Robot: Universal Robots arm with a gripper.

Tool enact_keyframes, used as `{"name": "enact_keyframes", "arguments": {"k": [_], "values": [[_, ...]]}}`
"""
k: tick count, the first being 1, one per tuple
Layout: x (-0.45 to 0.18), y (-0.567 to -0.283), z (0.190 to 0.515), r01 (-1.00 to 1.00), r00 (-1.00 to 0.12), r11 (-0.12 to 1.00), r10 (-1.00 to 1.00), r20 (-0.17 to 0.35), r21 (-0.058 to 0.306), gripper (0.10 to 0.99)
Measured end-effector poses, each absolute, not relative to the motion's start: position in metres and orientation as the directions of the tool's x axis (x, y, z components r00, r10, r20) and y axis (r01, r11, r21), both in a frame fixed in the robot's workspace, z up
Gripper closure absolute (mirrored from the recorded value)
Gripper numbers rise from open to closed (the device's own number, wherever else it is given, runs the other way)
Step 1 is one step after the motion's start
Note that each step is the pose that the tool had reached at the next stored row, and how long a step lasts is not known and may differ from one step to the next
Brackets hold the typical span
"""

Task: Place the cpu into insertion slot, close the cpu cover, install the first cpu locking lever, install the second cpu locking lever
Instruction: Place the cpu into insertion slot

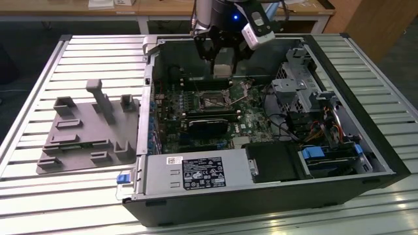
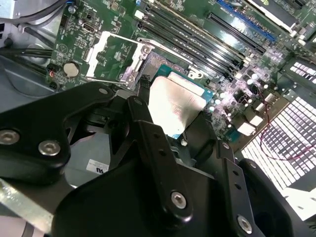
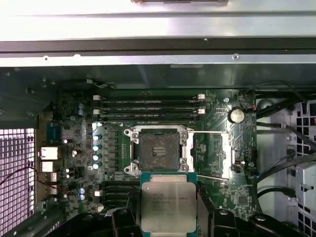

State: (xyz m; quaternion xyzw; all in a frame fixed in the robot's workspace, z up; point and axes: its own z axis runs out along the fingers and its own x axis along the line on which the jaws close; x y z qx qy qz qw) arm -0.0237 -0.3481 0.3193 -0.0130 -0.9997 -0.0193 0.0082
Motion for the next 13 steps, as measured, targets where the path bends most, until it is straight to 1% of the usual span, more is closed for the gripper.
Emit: {"name": "enact_keyframes", "arguments": {"k": [13], "values": [[-0.024, -0.345, 0.305, 0.027, -1.000, 0.999, 0.026, 0.016, 0.038, 0.549]]}}
